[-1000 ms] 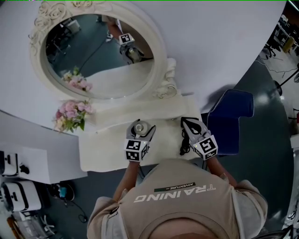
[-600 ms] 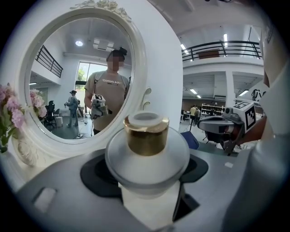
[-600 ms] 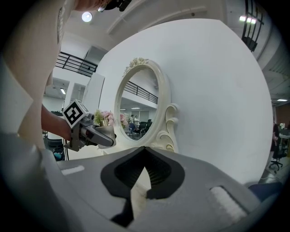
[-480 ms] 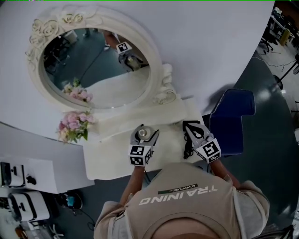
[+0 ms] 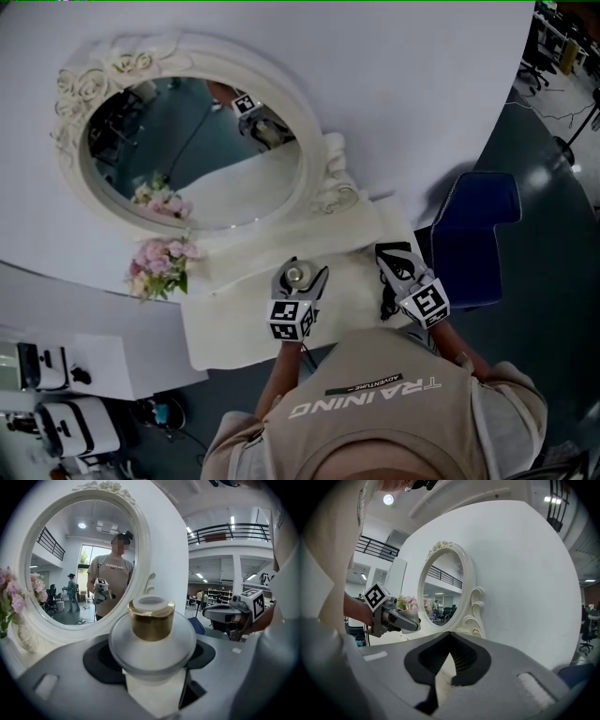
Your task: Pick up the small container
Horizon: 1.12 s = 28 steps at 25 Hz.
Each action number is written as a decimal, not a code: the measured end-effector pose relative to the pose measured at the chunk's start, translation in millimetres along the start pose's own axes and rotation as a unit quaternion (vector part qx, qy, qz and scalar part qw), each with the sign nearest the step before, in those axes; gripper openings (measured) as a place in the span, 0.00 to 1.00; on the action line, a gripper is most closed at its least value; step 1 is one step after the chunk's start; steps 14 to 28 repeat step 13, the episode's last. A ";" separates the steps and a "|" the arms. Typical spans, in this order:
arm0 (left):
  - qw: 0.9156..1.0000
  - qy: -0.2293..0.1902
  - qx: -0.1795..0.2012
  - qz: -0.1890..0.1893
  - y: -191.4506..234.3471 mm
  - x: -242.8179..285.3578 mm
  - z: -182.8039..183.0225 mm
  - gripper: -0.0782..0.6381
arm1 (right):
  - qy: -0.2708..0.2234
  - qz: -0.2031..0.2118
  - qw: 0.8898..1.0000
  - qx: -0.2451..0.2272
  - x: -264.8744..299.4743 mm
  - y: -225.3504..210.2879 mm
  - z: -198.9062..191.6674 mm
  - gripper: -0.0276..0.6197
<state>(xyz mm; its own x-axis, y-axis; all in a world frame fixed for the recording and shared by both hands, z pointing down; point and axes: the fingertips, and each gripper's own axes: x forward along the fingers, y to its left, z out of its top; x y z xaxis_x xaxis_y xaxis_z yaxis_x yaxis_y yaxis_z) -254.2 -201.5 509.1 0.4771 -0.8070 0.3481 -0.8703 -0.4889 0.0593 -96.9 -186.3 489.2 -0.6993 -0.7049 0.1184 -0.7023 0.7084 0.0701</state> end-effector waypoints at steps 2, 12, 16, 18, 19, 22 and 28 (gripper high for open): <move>1.000 0.001 0.001 0.000 1.3 -0.5 0.0 0.60 | -0.002 0.004 1.000 0.001 1.7 3.5 0.8 0.05; 1.000 -0.009 0.012 -0.003 2.6 0.3 11.2 0.60 | 0.001 0.007 1.000 -0.014 7.8 6.0 6.5 0.05; 1.000 -0.009 0.011 -0.003 2.9 0.1 11.0 0.60 | 0.002 0.009 1.000 -0.015 8.6 7.4 6.4 0.05; 1.000 -0.009 0.011 -0.003 2.9 0.1 11.0 0.60 | 0.002 0.009 1.000 -0.015 8.6 7.4 6.4 0.05; 1.000 -0.009 0.011 -0.003 2.9 0.1 11.0 0.60 | 0.002 0.009 1.000 -0.015 8.6 7.4 6.4 0.05; 1.000 -0.009 0.011 -0.003 2.9 0.1 11.0 0.60 | 0.002 0.009 1.000 -0.015 8.6 7.4 6.4 0.05; 1.000 -0.009 0.011 -0.003 2.9 0.1 11.0 0.60 | 0.002 0.009 1.000 -0.015 8.6 7.4 6.4 0.05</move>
